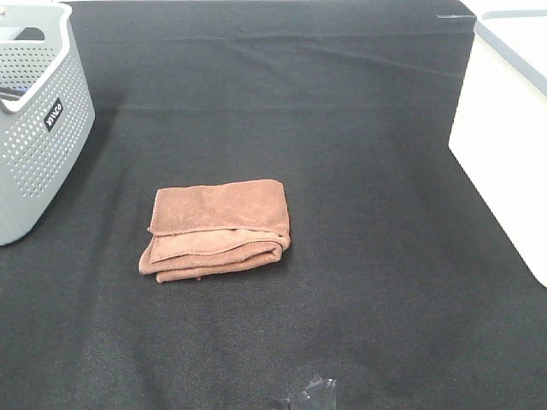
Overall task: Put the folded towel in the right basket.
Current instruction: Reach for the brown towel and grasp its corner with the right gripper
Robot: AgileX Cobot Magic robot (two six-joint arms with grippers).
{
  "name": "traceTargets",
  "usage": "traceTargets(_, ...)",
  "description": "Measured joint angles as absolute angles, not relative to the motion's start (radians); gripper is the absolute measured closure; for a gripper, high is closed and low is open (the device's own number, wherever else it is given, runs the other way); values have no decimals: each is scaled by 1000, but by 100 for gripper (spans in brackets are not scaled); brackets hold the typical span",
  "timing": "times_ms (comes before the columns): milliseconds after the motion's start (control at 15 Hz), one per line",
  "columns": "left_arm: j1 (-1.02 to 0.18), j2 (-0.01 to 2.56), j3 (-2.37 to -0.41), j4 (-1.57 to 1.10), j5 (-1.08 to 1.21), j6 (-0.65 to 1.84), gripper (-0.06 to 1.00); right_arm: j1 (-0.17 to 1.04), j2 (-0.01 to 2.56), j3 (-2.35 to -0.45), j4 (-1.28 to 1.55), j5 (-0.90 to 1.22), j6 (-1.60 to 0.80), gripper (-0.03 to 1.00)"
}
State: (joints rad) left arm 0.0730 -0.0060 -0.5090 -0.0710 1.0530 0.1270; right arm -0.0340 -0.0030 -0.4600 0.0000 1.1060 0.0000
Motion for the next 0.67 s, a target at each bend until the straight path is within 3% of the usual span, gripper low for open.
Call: traceTargets(667, 73, -6, -509, -71, 1053, 127, -5, -34, -3, -460, 0, 1106, 0, 1)
